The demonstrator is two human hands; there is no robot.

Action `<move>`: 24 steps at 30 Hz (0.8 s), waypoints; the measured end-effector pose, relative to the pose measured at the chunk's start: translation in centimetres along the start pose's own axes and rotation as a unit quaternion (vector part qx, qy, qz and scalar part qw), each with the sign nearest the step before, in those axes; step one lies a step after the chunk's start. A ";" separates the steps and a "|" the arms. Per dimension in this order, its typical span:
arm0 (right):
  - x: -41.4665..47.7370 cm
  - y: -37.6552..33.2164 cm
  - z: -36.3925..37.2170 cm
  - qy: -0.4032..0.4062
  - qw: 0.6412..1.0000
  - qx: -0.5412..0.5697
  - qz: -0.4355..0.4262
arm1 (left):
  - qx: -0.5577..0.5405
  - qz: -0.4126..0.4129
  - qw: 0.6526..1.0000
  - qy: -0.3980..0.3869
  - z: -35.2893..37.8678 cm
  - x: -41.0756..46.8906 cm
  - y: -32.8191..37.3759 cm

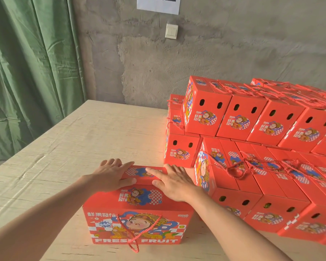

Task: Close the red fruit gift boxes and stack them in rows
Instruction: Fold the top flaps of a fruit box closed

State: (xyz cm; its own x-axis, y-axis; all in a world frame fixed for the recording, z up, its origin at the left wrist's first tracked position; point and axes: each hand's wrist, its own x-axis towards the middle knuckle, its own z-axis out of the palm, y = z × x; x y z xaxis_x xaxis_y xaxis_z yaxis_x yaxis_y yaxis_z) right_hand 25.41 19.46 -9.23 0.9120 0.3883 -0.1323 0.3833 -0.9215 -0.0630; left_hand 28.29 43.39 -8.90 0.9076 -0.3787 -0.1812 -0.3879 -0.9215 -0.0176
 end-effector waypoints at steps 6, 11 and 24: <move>0.0 -0.4 0.1 0.001 1.000 0.020 0.012 | -0.027 -0.008 0.999 0.036 0.2 0.0 0.4; 0.0 0.1 -0.1 0.000 1.000 0.004 -0.018 | -0.025 -0.004 0.999 0.047 0.5 0.1 0.4; 0.1 0.5 -0.4 -0.022 0.999 0.007 -0.033 | -0.037 0.001 0.997 0.070 1.0 0.3 0.0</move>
State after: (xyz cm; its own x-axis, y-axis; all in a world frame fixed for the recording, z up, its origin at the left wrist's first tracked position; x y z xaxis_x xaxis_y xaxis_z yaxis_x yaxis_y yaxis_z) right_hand 25.70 19.06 -8.85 0.8773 0.4487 -0.1705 0.4401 -0.8937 -0.0874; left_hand 28.42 43.33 -9.89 0.9226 -0.3835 -0.0422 -0.3810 -0.9228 0.0571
